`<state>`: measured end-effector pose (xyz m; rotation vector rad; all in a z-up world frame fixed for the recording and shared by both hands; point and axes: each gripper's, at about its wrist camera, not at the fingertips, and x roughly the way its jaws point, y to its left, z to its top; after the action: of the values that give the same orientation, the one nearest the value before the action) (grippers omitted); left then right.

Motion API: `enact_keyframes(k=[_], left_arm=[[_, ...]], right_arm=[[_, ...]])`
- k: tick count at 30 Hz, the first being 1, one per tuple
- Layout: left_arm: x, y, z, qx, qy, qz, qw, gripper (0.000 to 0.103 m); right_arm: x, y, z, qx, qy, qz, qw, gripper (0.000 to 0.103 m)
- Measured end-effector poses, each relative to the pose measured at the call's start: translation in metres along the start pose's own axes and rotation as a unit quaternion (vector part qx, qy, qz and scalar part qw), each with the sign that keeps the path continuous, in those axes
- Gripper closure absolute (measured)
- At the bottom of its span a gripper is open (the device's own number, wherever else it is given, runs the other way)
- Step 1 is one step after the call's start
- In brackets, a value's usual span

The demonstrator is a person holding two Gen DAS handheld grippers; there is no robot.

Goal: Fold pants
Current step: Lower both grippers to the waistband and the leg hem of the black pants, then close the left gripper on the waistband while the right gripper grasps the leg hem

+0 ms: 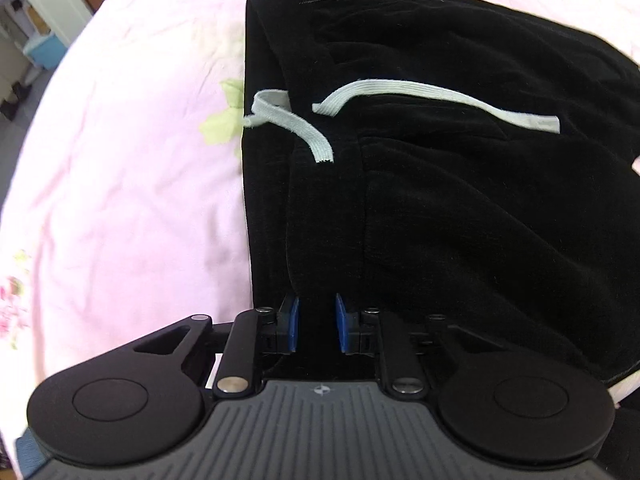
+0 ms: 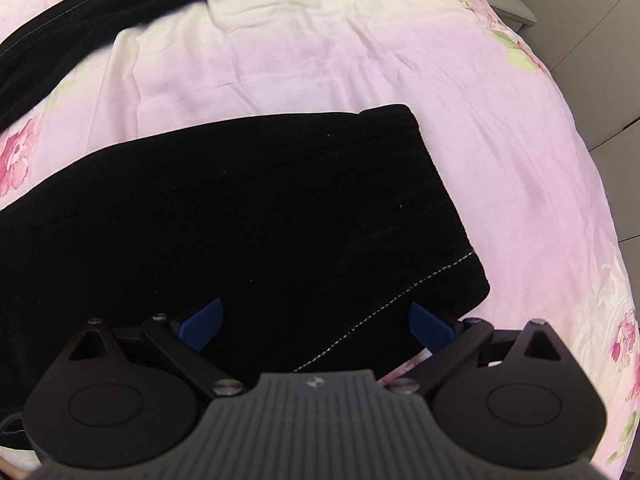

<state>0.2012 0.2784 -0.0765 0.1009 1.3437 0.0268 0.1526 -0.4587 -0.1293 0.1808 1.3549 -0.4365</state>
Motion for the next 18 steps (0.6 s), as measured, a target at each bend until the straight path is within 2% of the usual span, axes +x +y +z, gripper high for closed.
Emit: enact_keyframes(k=[3,5,12,18], left_arm=[[-0.002,-0.016,0.003,0.026,0.016,0.024,0.9992,0.087],[0.002,-0.023,0.007,0.036,0.044,0.04,0.9976,0.088],[0.02,-0.026,0.006,0.037,0.104,0.078,0.9908,0.087],[0.045,-0.037,0.002,0.077,0.15,0.131,0.977,0.087]], right_arm=[[-0.004,-0.002,-0.002,0.003,-0.004,0.005,1.0,0.007],[-0.008,-0.002,-0.004,0.0,-0.008,0.01,1.0,0.007],[-0.028,-0.005,-0.007,-0.022,-0.036,0.024,0.999,0.007],[-0.032,-0.008,-0.004,-0.046,-0.044,0.016,0.998,0.007]])
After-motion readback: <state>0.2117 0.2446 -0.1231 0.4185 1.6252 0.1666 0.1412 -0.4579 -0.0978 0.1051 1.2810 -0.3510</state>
